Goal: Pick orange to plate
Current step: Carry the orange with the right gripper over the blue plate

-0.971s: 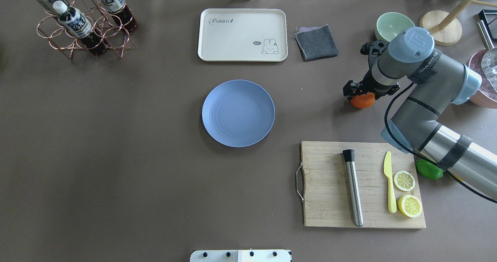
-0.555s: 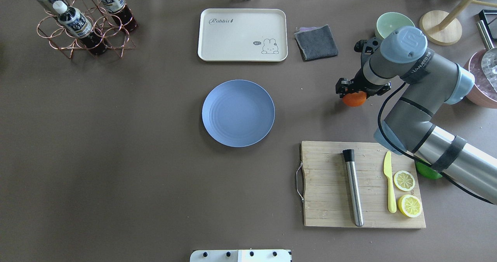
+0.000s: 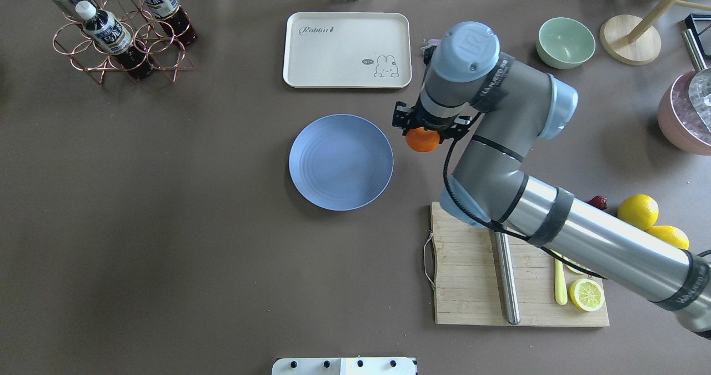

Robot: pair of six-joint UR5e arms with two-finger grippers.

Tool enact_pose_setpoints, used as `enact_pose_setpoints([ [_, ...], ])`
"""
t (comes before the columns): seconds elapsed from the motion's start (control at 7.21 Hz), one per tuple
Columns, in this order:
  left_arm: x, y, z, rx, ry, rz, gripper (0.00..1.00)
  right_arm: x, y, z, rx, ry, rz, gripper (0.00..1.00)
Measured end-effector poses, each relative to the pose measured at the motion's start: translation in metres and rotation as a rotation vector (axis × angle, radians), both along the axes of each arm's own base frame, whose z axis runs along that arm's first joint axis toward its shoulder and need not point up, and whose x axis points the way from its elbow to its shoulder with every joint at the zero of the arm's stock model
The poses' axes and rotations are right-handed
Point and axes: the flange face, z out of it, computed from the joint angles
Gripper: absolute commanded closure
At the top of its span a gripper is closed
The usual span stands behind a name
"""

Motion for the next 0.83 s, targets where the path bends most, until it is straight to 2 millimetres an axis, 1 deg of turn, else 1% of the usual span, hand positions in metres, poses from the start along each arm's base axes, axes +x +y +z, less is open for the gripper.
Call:
enact_pose_setpoints([
  [0.14,0.000,0.000,0.000,0.001,0.000,0.000,0.02,-0.038,0.015,-0.037,-0.032,0.002,0.040,1.00],
  [0.28,-0.001,0.003,0.001,-0.002,0.000,-0.003,0.02,-0.073,0.025,-0.062,-0.063,0.010,0.078,1.00],
  [0.42,-0.003,0.010,0.004,0.000,0.001,-0.007,0.02,-0.100,0.031,-0.074,-0.092,0.021,0.106,1.00],
  [0.55,-0.004,0.017,0.008,0.009,0.000,-0.009,0.02,-0.118,0.039,-0.075,-0.104,0.037,0.115,1.00],
  [0.69,-0.004,0.022,0.011,0.016,0.000,-0.010,0.02,-0.128,0.046,-0.073,-0.101,0.050,0.116,1.00],
  [0.83,-0.004,0.025,0.013,0.017,0.000,-0.011,0.02,-0.133,0.049,-0.071,-0.097,0.056,0.115,1.00],
])
